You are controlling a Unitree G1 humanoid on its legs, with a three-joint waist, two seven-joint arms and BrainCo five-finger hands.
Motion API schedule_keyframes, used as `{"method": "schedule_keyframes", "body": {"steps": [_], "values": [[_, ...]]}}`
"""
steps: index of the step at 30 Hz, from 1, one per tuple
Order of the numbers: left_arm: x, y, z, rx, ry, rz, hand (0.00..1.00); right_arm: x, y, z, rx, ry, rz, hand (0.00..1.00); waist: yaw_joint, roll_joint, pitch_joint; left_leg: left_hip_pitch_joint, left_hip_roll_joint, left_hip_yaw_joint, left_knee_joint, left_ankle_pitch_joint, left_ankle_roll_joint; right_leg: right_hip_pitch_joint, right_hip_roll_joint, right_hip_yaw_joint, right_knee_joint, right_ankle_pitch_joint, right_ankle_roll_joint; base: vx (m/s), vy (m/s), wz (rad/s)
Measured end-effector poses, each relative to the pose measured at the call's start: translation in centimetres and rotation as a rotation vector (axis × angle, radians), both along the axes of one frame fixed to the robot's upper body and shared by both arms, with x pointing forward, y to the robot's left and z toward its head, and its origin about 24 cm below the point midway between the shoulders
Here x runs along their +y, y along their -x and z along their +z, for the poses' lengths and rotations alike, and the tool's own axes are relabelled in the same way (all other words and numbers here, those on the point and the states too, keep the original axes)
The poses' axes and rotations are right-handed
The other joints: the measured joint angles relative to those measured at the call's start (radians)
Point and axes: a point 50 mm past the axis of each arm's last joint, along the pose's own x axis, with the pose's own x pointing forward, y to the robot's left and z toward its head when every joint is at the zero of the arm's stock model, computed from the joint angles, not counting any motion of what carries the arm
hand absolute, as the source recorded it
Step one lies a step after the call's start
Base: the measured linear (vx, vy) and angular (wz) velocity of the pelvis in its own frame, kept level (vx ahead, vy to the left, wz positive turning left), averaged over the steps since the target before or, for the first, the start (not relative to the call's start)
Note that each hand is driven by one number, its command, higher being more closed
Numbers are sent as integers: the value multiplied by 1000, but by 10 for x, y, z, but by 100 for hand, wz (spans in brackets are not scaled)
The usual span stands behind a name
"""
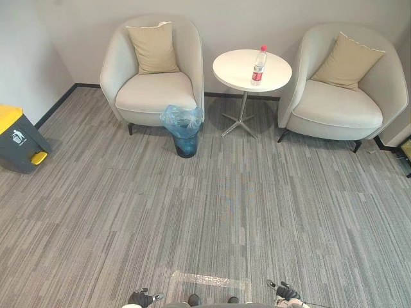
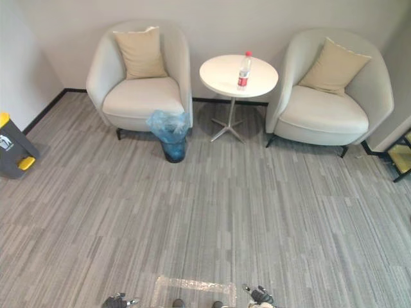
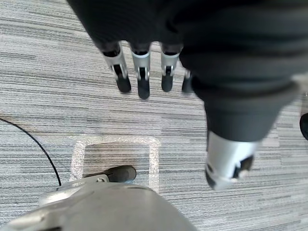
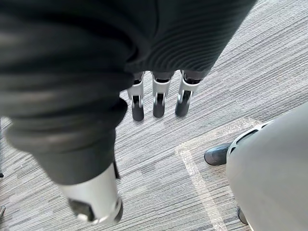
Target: Gather rubbish on tea table into small bin, then transfer packed bag to large trash can.
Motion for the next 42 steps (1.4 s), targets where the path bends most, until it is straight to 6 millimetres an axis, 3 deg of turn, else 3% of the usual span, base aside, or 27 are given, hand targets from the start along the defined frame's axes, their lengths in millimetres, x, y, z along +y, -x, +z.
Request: {"method": "schedule_keyframes", "body": {"steps": [24, 31, 34, 37, 38, 40, 42], "values": [[0, -1, -1, 13, -4, -16, 0, -1, 0, 0, 4, -5, -8, 0, -1, 0, 3, -6, 3, 27, 0, 0, 0, -2, 6, 25, -27, 20, -6, -26, -17, -3], [0, -7, 1, 1, -5, -25, 0, -4, -3, 1, -12, -7, -29, 0, -3, 2, 29, -24, 6, 33, 2, -1, -1, -22, 9, 31, -27, 20, -6, -21, -24, -2], [0, -9, 1, -3, -4, -13, 0, -6, -4, 1, -16, -8, -38, 0, -3, 3, 33, -21, 10, 51, 7, -11, -15, -27, 12, 48, -15, 13, -14, 26, -24, -14], [4, -14, 3, -17, -12, -11, 0, -4, -6, 2, -28, -20, -61, 0, -9, -10, 49, -68, 20, 80, 139, -77, -47, -46, 4, 64, 42, -27, -26, 37, -31, -13], [8, -19, 5, -34, -20, -5, 0, -3, -7, 2, -32, -30, -72, 0, -6, -26, 57, -131, 24, 113, 282, -105, -77, -66, -12, 75, 80, -55, -32, 4, -45, -7], [10, -26, 8, -79, -18, 38, 0, -2, -6, 2, -37, -39, -91, 0, -2, -37, 71, -234, 44, 160, 548, -112, -85, -71, -36, 106, 144, -106, -40, 21, -80, -26], [5, -25, 8, -94, -3, 85, 0, -6, -11, 5, -63, -21, -83, 0, 7, -11, 79, -309, 85, 166, 703, -175, -74, -61, -34, 131, 179, -135, -52, 82, 1, -42]]}}
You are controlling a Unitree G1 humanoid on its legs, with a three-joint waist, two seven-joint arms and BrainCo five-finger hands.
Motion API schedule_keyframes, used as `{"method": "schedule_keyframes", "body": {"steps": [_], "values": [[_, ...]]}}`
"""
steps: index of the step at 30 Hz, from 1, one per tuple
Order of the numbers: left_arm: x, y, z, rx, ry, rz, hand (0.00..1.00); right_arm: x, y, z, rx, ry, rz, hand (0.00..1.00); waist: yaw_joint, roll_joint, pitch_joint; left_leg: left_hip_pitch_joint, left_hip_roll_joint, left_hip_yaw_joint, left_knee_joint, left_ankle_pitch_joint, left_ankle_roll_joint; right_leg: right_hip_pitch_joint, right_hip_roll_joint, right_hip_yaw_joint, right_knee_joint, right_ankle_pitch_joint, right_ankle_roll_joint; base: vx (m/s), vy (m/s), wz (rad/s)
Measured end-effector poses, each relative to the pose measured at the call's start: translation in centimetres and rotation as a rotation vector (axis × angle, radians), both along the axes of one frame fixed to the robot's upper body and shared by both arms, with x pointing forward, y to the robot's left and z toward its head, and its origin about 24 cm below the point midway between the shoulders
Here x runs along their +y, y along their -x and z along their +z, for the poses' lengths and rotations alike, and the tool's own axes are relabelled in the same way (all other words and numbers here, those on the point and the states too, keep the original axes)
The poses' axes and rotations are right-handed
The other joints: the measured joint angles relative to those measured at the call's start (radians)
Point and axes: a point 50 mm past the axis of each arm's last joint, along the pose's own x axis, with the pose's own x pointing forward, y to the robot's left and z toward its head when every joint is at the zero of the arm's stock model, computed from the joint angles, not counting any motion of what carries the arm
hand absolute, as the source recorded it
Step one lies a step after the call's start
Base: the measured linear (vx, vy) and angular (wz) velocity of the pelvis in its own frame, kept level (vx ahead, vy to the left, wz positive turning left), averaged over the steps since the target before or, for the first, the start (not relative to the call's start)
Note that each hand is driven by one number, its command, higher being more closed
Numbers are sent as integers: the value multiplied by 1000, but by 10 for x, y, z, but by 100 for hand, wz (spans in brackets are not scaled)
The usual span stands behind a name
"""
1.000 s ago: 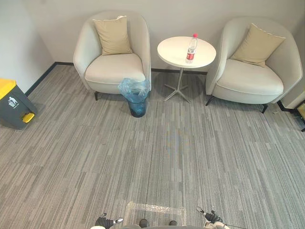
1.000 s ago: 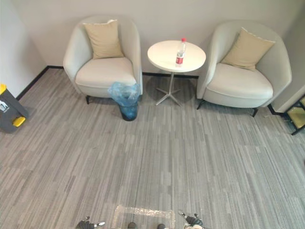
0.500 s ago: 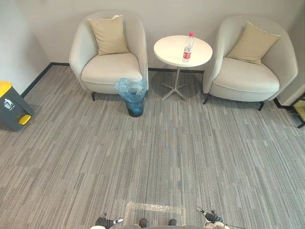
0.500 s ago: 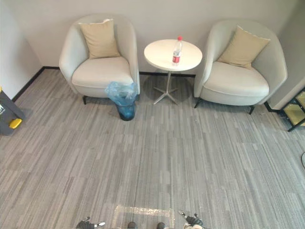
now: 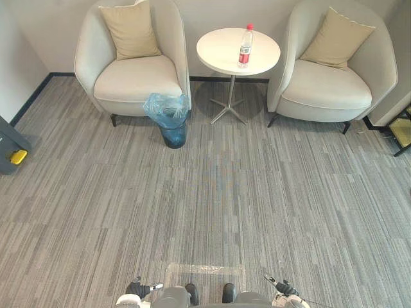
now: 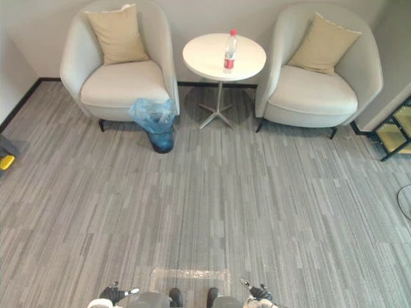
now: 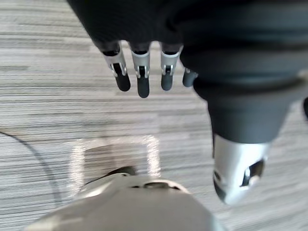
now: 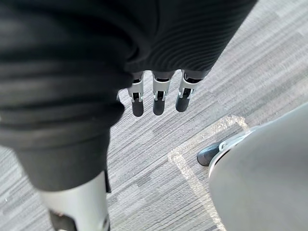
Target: Gather rubbish on tea table into small bin, then transfer packed bag to large trash can.
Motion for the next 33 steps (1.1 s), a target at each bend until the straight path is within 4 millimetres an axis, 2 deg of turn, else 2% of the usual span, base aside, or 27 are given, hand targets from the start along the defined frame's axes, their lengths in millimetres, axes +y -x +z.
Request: {"method": "schedule_keyframes", "body": {"steps": [1, 3, 5, 6, 8, 9, 10, 11, 12, 13, 14, 15, 17, 18, 19, 20, 22, 23, 24, 25, 26, 27, 28, 29, 30, 31, 33], "values": [[-3, 1, -1, 2, 6, 9, 0, -5, -1, 1, -2, 12, -1, 0, -6, 19, 2, -33, 15, -1, 4, -24, 13, 5, 0, 16, 3, -11, 1, 85, 78, -35], [-5, 1, -1, -3, 18, 25, 0, -7, -1, 1, 3, 20, 8, 0, -2, 29, 0, -64, 20, -2, -91, -22, 11, 6, -9, 53, 3, -23, 9, 164, 155, -55], [-7, 2, -2, 1, 23, 26, 0, -9, 0, 1, 7, 26, 5, 0, -1, 40, -4, -61, 16, -31, -274, 28, -5, 17, -15, 89, -3, -39, 30, 272, 227, -62], [-9, 7, -3, 14, 28, 27, 0, -10, 1, 1, 11, 31, 3, 0, 1, 52, -11, -38, 13, -42, -353, 124, 10, 24, -19, 116, -13, -53, 47, 282, 228, -53], [-4, 5, -3, 18, 11, 8, 0, -7, 5, -1, 25, 22, 1, 0, 9, 35, -31, -26, -21, -8, -353, 73, 51, 23, -42, 143, 15, -50, 69, 443, 231, -41], [-4, 5, -2, 18, 11, 8, 0, -8, 6, -1, 26, 22, -8, 0, 9, 32, -31, -23, -27, -3, -342, 55, 59, 12, -50, 140, 43, -58, 75, 554, 228, -37], [-4, 5, -3, 22, 13, 13, 0, -9, 9, -1, 33, 23, -15, 0, 21, 29, -33, 11, -40, 34, -326, 38, 87, -12, -69, 168, 147, -81, 104, 300, 127, -35], [-5, 6, -3, 26, 15, 16, 0, -9, 11, -1, 39, 24, -14, 0, 25, 28, -34, 37, -48, 45, -332, 35, 93, -22, -73, 187, 201, -87, 115, 447, 198, -53], [-5, 8, -4, 35, 16, 15, 0, -9, 11, -1, 36, 23, -11, 0, 27, 25, -37, 91, -63, 60, -361, 30, 99, -91, -79, 202, 390, -86, 177, 366, 149, -40], [-5, 8, -4, 42, 13, 9, 0, -9, 6, 0, 15, 25, -5, 0, 18, 23, -38, 147, -73, 59, -396, 15, 106, -181, -85, 196, 604, -43, 264, 366, 149, -28], [-4, 8, -4, 44, 11, 8, 0, -9, 3, 2, 1, 27, -3, 0, 12, 21, -37, 170, -77, 57, -408, 10, 106, -214, -92, 189, 689, -29, 279, 277, 87, -1], [-3, 7, -4, 45, 8, 9, 0, -8, 0, 3, -16, 28, -1, 0, 5, 14, -36, 215, -82, 56, -426, 7, 102, -268, -110, 150, 807, -28, 264, 341, 66, 5], [-4, 4, -3, 39, 10, 5, 0, -7, -8, 6, -46, 42, 19, 0, -2, 20, -27, 341, -78, 55, -501, 3, 95, -346, -182, -27, 886, -62, 167, 409, 46, 2], [-4, 3, -3, 38, 11, 2, 0, -8, -10, 7, -51, 48, 28, 0, -4, 20, -26, 366, -72, 55, -514, 3, 95, -357, -193, -64, 870, -74, 146, 331, -50, 10], [-5, 1, -3, 34, 9, -12, 0, -8, -13, 8, -54, 55, 44, 0, -11, 21, -25, 397, -50, 49, -521, 2, 94, -378, -195, -131, 781, -89, 117, 259, -75, 18], [-6, -3, -2, 28, 7, -29, 0, -8, -15, 8, -59, 56, 46, 0, -15, 22, -24, 407, -31, 39, -520, 2, 94, -392, -186, -169, 692, -86, 111, 394, -154, 33], [-6, -6, -1, 22, 0, -52, 0, -7, -18, 9, -65, 54, 50, 0, -19, 21, -21, 419, -7, 6, -520, 0, 91, -420, -144, -177, 465, -21, 92, 383, -239, 37], [-1, -8, 1, 19, -16, -69, 0, -6, -13, 7, -48, 49, 52, 0, -27, -8, -26, 433, -28, -36, -524, -15, 65, -414, -118, -124, 268, 146, 74, 372, -251, 33], [2, -9, 1, 17, -24, -71, 0, -4, -10, 5, -36, 44, 53, 0, -29, -30, -31, 445, -41, -54, -524, -25, 48, -416, -117, -105, 246, 224, 51, 388, -272, 21], [-9, -9, -2, 26, 4, -68, 0, -16, -15, 9, -44, 73, 61, 0, -30, 17, -11, 480, -5, -93, -523, -41, 23, -419, -94, -108, 330, 166, 32, 296, -222, 2], [-12, -8, -2, 29, 11, -68, 0, -19, -14, 9, -39, 79, 61, 0, -31, 24, -16, 480, 0, -99, -518, -41, 22, -416, -90, -110, 328, 145, 33, 348, -265, -10], [-20, -8, -4, 27, 33, -67, 0, -26, -9, 8, -17, 87, 54, 0, -31, 52, -26, 466, 25, -119, -470, -42, 19, -408, -67, -119, 328, 96, 48, 316, -248, -4], [-23, -10, -4, 20, 42, -65, 0, -26, -5, 6, -5, 76, 23, 0, -32, 64, -27, 397, 50, -143, -312, -47, 0, -377, -53, -129, 305, 70, 45, 369, -296, -4], [-24, -12, -3, 11, 44, -65, 0, -27, -2, 6, 3, 77, 16, 0, -32, 65, -25, 355, 63, -156, -215, -42, -23, -357, -48, -134, 283, 68, 46, 299, -234, 11], [-26, -16, -2, -8, 51, -59, 0, -28, 0, 5, 14, 80, 22, 0, -32, 75, -19, 256, 98, -187, 2, 1, -97, -301, -30, -145, 232, 67, 46, 349, -206, 14], [-31, -21, 0, -37, 71, -42, 0, -29, 2, 5, 26, 85, 24, 0, -27, 78, -12, 160, 138, -181, 210, 7, -109, -231, -12, -158, 182, 63, 41, 293, -128, 15], [-41, -28, 2, -77, 98, -29, 0, -26, 4, 4, 32, 81, 29, 0, -16, 71, -4, 71, 158, -131, 294, -32, -74, -147, -5, -170, 128, 57, 40, 319, -97, 13]]}}
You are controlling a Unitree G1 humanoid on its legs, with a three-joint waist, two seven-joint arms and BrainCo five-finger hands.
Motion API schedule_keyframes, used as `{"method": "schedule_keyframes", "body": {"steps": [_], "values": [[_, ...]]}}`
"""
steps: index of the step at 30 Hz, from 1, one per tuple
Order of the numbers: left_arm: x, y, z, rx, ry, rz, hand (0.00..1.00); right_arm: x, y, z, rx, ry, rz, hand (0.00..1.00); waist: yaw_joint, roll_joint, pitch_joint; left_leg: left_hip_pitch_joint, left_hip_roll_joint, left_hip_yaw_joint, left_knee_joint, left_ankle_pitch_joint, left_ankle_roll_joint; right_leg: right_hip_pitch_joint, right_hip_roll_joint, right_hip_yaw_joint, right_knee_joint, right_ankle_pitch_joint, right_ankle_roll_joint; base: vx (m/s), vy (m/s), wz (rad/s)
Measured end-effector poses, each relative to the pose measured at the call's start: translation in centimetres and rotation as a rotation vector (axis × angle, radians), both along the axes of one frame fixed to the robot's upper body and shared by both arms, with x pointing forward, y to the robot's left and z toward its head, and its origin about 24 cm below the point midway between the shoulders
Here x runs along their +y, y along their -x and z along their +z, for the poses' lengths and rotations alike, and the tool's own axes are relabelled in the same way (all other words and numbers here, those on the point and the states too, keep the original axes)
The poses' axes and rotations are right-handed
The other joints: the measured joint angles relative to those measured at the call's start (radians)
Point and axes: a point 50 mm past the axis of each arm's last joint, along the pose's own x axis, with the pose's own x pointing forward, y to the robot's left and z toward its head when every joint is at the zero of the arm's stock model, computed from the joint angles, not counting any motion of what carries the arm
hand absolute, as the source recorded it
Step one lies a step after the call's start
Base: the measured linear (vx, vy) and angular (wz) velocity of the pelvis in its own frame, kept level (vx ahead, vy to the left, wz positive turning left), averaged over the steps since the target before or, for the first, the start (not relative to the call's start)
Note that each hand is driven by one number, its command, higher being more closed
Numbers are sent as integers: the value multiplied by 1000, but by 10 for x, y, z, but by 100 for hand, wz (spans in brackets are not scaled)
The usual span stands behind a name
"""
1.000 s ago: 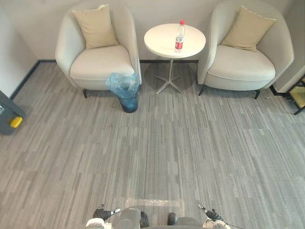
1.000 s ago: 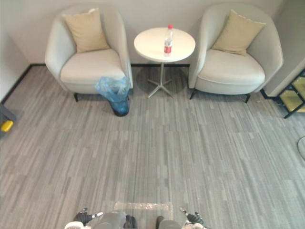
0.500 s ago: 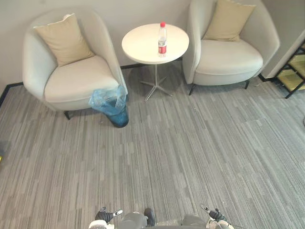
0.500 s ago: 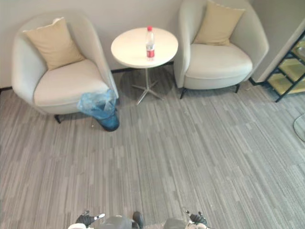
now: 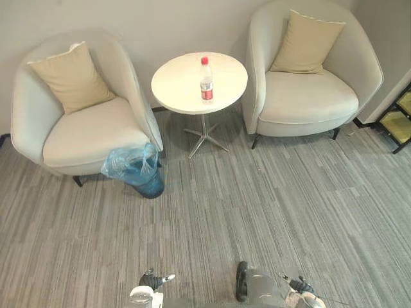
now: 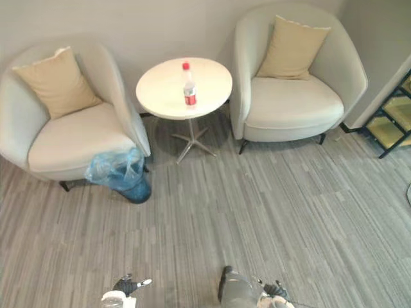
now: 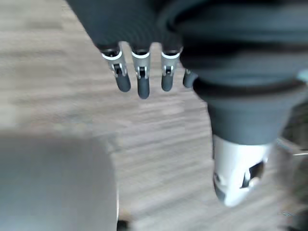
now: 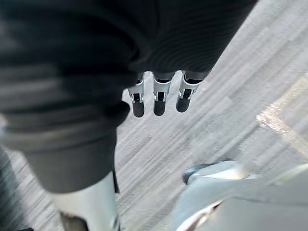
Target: Gather rubbish on tea table into small bin, then transfer packed bag to large trash can.
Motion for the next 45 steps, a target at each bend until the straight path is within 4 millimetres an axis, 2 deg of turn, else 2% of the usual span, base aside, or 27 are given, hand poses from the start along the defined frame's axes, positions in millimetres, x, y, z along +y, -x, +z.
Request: {"method": "schedule_keyframes", "body": {"steps": [2, 3, 4, 5, 6, 8, 11, 12, 14, 16, 17, 19, 21, 23, 24, 26, 28, 30, 31, 33, 34, 36, 38, 39, 40, 41, 45], "values": [[-1, -8, 3, -26, -3, -20, 0, 3, -3, 0, -5, -4, 7, 0, 9, -8, 5, -59, -16, 59, -143, -23, 28, 72, -3, -9, -60, 0, 7, 248, -22, 1], [-3, -9, 3, -25, -4, -40, 0, 4, -5, 0, -7, -4, 16, 0, 11, -5, 6, -63, -48, 73, -346, -8, 42, 101, -4, -8, -89, -1, 17, 263, 65, -12], [-5, -8, 3, -21, -3, -46, 0, 5, -10, 1, -18, -3, 28, 0, 14, 4, 7, -61, -79, 60, -577, 45, 43, 124, 2, 0, -115, -5, 28, 289, 91, -15], [-5, -9, 3, -24, -1, -44, 0, 5, -10, 1, -17, -3, 31, 0, 19, 6, 9, -60, -90, 43, -640, 109, 50, 137, 4, 6, -125, -7, 31, 340, 135, -30], [-6, -10, 3, -25, -1, -47, 0, 6, -10, 1, -14, -3, 38, 0, 37, 6, 6, -45, -100, 37, -683, 188, 39, 160, 8, 30, -154, -4, 45, 405, 140, -28], [-2, -12, 3, -21, -13, -65, 0, 16, -10, -1, -8, -27, 53, 0, 39, -20, -4, -31, -144, 55, -683, 177, 104, 184, -25, 54, -187, 9, 62, 502, 155, -17], [2, -10, 3, -11, -18, -49, 0, 17, -9, -2, -6, -29, 53, 0, 43, -33, -10, -5, -187, 77, -669, 134, 144, 189, -71, 102, -148, -5, 82, 376, 157, -14], [0, -8, 1, 0, -13, -44, 0, 17, -10, -1, -10, -31, 55, 0, 45, -24, -11, 29, -193, 81, -699, 106, 145, 163, -77, 125, -64, -30, 106, 229, 125, -36], [2, -3, -1, 21, -4, -24, 0, 14, -13, 0, -31, -29, 56, 0, 38, -29, -12, 130, -222, 98, -767, 88, 153, -36, -128, 177, 423, -53, 154, 287, 169, -20], [8, 2, -2, 43, -14, -9, 0, 17, -16, 2, -50, -29, 62, 0, 26, -48, -11, 207, -245, 82, -786, 64, 152, -129, -168, 156, 656, -64, 141, 267, 69, 19], [8, 3, -3, 47, -15, -8, 0, 17, -16, 2, -49, -31, 61, 0, 24, -53, -13, 226, -247, 79, -789, 58, 153, -140, -173, 143, 678, -74, 137, 338, 18, 30], [7, 6, -4, 65, -10, -8, 0, 18, -18, 2, -59, -36, 66, 0, 8, -49, -12, 310, -227, 47, -824, 47, 150, -172, -174, 33, 600, -135, 85, 407, -39, 45], [5, 7, -5, 70, -5, -5, 0, 19, -25, 4, -80, -34, 70, 0, 2, -38, -9, 323, -199, 27, -834, 43, 143, -206, -136, 17, 433, -125, 67, 356, -115, 51], [7, 8, -5, 71, -7, 6, 0, 20, -26, 4, -82, -37, 72, 0, 0, -44, -10, 328, -182, -6, -834, 31, 123, -208, -80, 89, 191, -31, 59, 342, -198, 55], [12, 9, -5, 70, -16, 16, 0, 23, -21, 2, -64, -46, 70, 0, 0, -74, -17, 341, -197, -28, -834, 13, 97, -196, -68, 154, 74, 113, 46, 360, -231, 34], [-1, 10, -7, 70, 32, 61, 0, 13, -25, 5, -78, -26, 70, 0, 9, -14, -16, 357, -151, -43, -823, -4, 81, -194, -34, 137, 121, 77, 4, 327, -211, 8], [-3, 11, -7, 69, 43, 80, 0, 14, -26, 5, -83, -32, 65, 0, 5, 7, -11, 352, -133, -49, -778, -3, 79, -170, -20, 120, 119, 46, -8, 253, -174, 9], [-4, 10, -7, 64, 46, 79, 0, 13, -21, 4, -69, -33, 58, 0, 0, 4, -6, 286, -112, -60, -590, -2, 68, -91, -16, 93, 67, 20, -9, 282, -256, 43], [-2, 7, -5, 48, 42, 83, 0, 12, -15, 2, -54, -34, 55, 0, 4, -8, 1, 217, -92, -55, -414, 20, 30, -34, -11, 85, 27, -2, -7, 189, -191, 47], [0, 5, -4, 29, 42, 97, 0, 13, -14, 1, -48, -33, 63, 0, 16, -4, 3, 132, -58, -26, -231, 22, 6, 15, -4, 80, -13, -9, -11, 145, -81, 25], [-1, 4, -2, 11, 43, 101, 0, 15, -14, 1, -42, -35, 77, 0, 19, -3, 3, 71, -36, 14, -165, -15, 24, 51, 1, 78, -48, -8, -11, 239, -69, 6], [3, 2, 0, -5, 34, 101, 0, 15, -13, 1, -39, -35, 76, 0, 27, -5, 3, 15, -45, 69, -250, -42, 41, 85, -6, 78, -83, -4, -3, 179, 8, -11], [1, 0, 0, -10, 34, 91, 0, 14, -13, 1, -38, -30, 74, 0, 37, 0, 2, 8, -90, 66, -555, 13, 44, 103, -13, 88, -82, -13, 14, 195, 119, -29], [-1, 1, 0, -10, 38, 89, 0, 14, -11, 0, -29, -29, 72, 0, 47, -2, 0, 28, -106, 56, -651, 122, 73, 112, -13, 110, -81, -21, 30, 218, 135, -25], [0, 1, 0, -9, 35, 88, 0, 14, -10, 0, -25, -29, 71, 0, 53, -5, -5, 46, -115, 65, -676, 123, 67, 118, -15, 122, -88, -18, 38, 348, 171, -18], [4, 0, 0, -6, 18, 64, 0, 19, -5, -2, -13, -41, 67, 0, 54, -31, -30, 52, -143, 70, -704, 131, 89, 135, -26, 141, -143, 3, 48, 330, 134, -4], [7, -2, 0, 1, 6, 48, 0, 22, -2, -4, 2, -50, 66, 0, 58, -46, -26, 81, -180, 84, -687, 99, 135, 180, -62, 169, -178, 25, 63, 271, 144, -3]]}}
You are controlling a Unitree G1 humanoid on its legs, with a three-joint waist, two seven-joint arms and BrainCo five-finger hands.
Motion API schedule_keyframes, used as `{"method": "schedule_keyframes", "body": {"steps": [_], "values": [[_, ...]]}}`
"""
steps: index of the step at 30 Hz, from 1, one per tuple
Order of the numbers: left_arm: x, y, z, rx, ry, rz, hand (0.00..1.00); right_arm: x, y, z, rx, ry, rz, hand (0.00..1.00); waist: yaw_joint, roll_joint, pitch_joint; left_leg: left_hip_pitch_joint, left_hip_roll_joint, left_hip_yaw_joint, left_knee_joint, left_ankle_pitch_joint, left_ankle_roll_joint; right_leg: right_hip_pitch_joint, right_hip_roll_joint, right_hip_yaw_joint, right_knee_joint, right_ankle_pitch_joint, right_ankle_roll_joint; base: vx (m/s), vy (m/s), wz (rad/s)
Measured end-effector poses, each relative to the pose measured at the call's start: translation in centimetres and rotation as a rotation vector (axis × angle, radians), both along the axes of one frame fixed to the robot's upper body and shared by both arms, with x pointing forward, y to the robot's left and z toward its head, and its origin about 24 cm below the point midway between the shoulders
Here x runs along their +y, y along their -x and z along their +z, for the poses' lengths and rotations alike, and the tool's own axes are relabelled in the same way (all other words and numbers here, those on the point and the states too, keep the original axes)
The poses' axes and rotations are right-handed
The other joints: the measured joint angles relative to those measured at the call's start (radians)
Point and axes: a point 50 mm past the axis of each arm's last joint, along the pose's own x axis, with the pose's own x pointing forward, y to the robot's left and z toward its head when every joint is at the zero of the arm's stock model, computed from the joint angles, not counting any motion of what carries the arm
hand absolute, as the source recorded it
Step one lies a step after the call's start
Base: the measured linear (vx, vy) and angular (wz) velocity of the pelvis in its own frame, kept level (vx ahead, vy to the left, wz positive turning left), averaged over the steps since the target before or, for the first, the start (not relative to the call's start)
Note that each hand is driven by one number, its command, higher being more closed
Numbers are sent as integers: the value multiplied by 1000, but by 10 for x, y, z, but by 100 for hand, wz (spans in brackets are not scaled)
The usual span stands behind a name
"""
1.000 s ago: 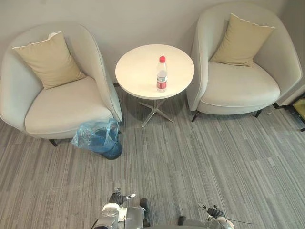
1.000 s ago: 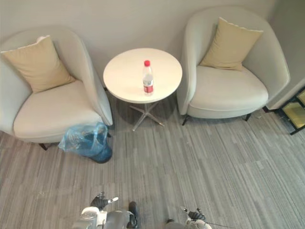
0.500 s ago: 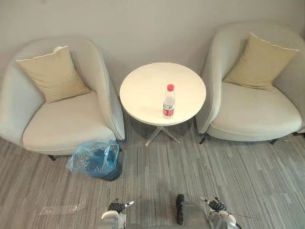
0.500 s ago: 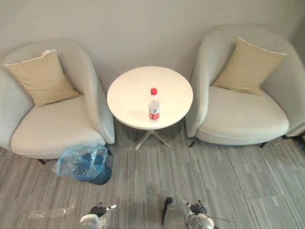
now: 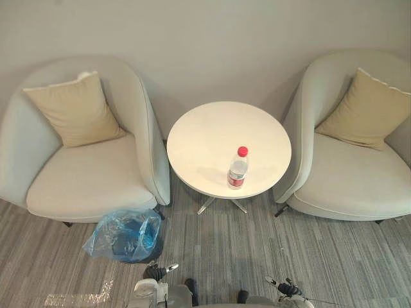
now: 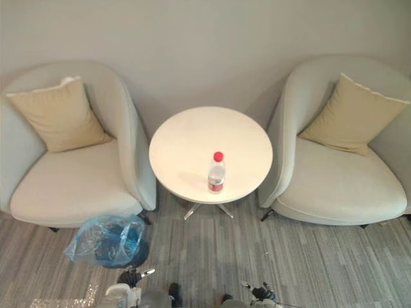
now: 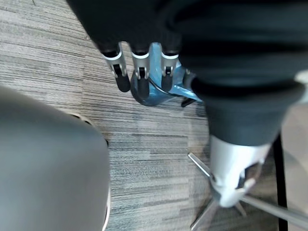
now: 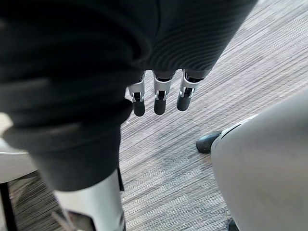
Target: Gather rubbish on tea table into small bin, then transfer packed bag to large trash can.
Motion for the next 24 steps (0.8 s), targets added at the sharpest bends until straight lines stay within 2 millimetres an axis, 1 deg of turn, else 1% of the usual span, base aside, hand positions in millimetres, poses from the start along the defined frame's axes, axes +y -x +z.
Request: {"method": "schedule_keyframes", "body": {"steps": [1, 2, 3, 4, 5, 6, 7, 8, 9, 10, 11, 12, 13, 14, 15, 16, 18, 20, 21, 24], "values": [[0, 1, 0, 3, 1, -1, 0, -1, 0, 0, 0, 2, 2, 0, 0, 0, -2, 15, -6, 2, -12, -3, 3, -1, -4, 5, 12, -5, 5, 201, 136, -21], [-4, 2, -1, 8, 10, -3, 0, -2, -1, 0, -2, 5, 4, 0, 1, 8, -5, 42, -8, 12, -40, -18, 4, -14, -6, 16, 60, -20, 10, 128, 115, -45], [-6, 3, -3, 19, 17, -6, 0, -2, -5, 2, -11, 10, 19, 0, 5, 16, -8, 83, -14, 37, -79, -25, 7, -89, -13, 45, 223, -56, 38, 157, 160, -54], [-6, 4, -3, 23, 14, -14, 0, -2, -9, 3, -22, 24, 53, 0, 4, 18, -7, 114, -18, 54, -96, -32, 15, -179, -22, 60, 431, -70, 60, 123, 134, -43], [-5, 4, -3, 26, 11, -17, 0, -1, -10, 4, -24, 27, 64, 0, 1, 15, -4, 127, -21, 55, -97, -35, 19, -209, -32, 63, 502, -72, 67, 165, 105, -13], [-1, 6, -3, 41, -3, -34, 0, -1, -15, 5, -43, 29, 66, 0, -11, 3, 1, 171, -42, 57, -105, -46, 25, -282, -69, 50, 692, -80, 81, 173, 40, 13], [0, 8, -4, 53, -11, -47, 0, 0, -14, 5, -47, 29, 70, 0, -20, -8, 0, 210, -50, 48, -120, -49, 25, -302, -101, 2, 763, -104, 64, 193, 43, 19], [0, 8, -4, 54, -11, -49, 0, 1, -15, 6, -49, 30, 76, 0, -21, -8, 0, 221, -50, 45, -124, -49, 25, -306, -108, -16, 765, -114, 57, 125, 9, 33], [-1, 8, -4, 54, -11, -52, 0, 2, -16, 6, -51, 30, 84, 0, -24, -8, 0, 235, -45, 29, -128, -49, 25, -312, -110, -45, 717, -129, 41, 159, -29, 42], [-1, 8, -4, 54, -10, -52, 0, 2, -16, 6, -52, 29, 85, 0, -25, -8, -1, 237, -41, 12, -127, -49, 25, -310, -105, -58, 630, -123, 34, 194, -55, 51], [0, 8, -4, 53, -10, -51, 0, 3, -16, 6, -52, 27, 84, 0, -25, -10, -2, 236, -41, -5, -126, -49, 24, -304, -98, -55, 541, -101, 20, 209, -81, 48], [1, 9, -4, 53, -13, -49, 0, 3, -15, 5, -48, 24, 83, 0, -26, -19, -6, 229, -48, -22, -122, -55, 13, -299, -84, -42, 430, -41, 7, 209, -138, 41], [-1, 8, -4, 51, -4, -31, 0, 2, -12, 4, -34, 21, 80, 0, -23, -7, -15, 214, -42, -66, -113, -66, -3, -263, -59, -19, 335, -34, 9, 209, -173, 32], [-6, 10, -5, 54, 10, -26, 0, -1, -11, 4, -32, 27, 74, 0, -23, 11, -19, 206, -28, -81, -109, -66, -4, -248, -47, -28, 297, -27, 4, 194, -168, 19], [-9, 11, -6, 56, 19, -22, 0, -3, -10, 4, -27, 29, 69, 0, -23, 14, -18, 207, -23, -88, -109, -66, -5, -235, -41, -33, 277, -25, 3, 144, -113, 3], [-12, 14, -7, 63, 27, -10, 0, -7, -9, 4, -20, 35, 63, 0, -22, 35, -26, 212, -5, -91, -110, -67, -8, -203, -17, -40, 229, -8, -8, 125, -91, -5], [-13, 14, -7, 66, 26, -17, 0, -7, -6, 3, -11, 34, 63, 0, -25, 38, -28, 220, 10, -104, -108, -63, -15, -166, 0, -52, 179, 6, -14, 100, -86, -2], [-13, 14, -7, 66, 17, -47, 0, -9, -2, 2, 2, 38, 65, 0, -25, 35, -36, 206, 22, -161, -108, -59, -21, -133, 17, -74, 99, 40, -13, 62, -65, 17], [-12, 14, -7, 65, 12, -55, 0, -11, -2, 3, 2, 44, 66, 0, -25, 39, -41, 199, 22, -174, -109, -56, -24, -129, 20, -80, 83, 48, -12, 33, -37, 28], [-9, 12, -6, 58, -5, -80, 0, -8, -4, 3, 8, 56, 113, 0, -24, 30, -48, 166, 16, -206, -108, -55, -26, -125, 19, -101, 17, 89, -7, 20, 16, 27]]}}
